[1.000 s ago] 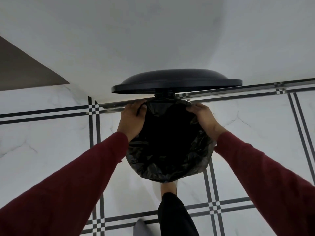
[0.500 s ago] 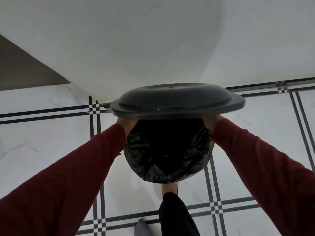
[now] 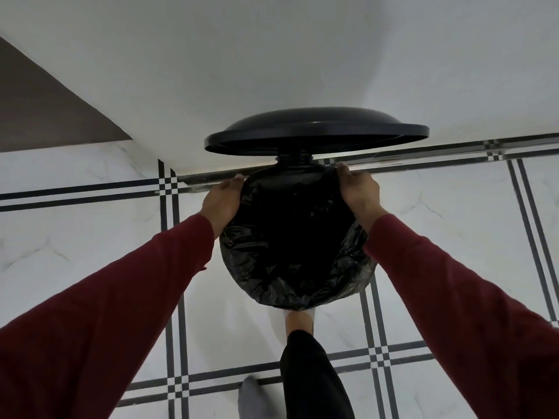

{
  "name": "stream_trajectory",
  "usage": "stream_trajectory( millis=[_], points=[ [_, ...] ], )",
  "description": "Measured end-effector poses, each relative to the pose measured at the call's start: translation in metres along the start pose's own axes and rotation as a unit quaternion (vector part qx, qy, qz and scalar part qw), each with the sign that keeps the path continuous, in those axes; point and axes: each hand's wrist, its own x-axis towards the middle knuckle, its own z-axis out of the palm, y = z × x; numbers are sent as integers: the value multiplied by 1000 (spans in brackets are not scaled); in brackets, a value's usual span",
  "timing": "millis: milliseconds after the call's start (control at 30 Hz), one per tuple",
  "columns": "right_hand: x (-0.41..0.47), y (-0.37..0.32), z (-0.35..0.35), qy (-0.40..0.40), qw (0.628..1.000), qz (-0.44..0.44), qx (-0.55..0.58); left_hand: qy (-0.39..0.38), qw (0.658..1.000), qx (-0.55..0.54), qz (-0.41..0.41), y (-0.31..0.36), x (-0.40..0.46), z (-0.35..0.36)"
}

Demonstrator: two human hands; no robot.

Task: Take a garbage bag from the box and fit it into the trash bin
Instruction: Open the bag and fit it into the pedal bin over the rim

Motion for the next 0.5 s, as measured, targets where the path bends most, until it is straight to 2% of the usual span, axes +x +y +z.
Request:
stream_trajectory(
  millis=[167, 233, 300, 367, 433, 500],
  points=[
    [22, -1, 0, -90, 980, 104, 146, -4, 1000, 13, 12, 2, -6, 0],
    [20, -5, -2, -124, 965, 102, 206, 2, 1000, 20, 23, 4, -9, 1],
    [11, -10, -8, -121, 962, 97, 223, 18, 999, 31, 40, 1, -12, 2],
    [9, -5, -16, -76, 979, 77, 172, 60, 997, 36, 42, -5, -14, -1],
    [0, 1, -24, -14, 999, 16, 35, 85, 995, 36, 43, -11, -16, -5],
    [-4, 3, -27, -31, 999, -13, -5, 75, 996, 28, 49, -9, -19, -6]
  ],
)
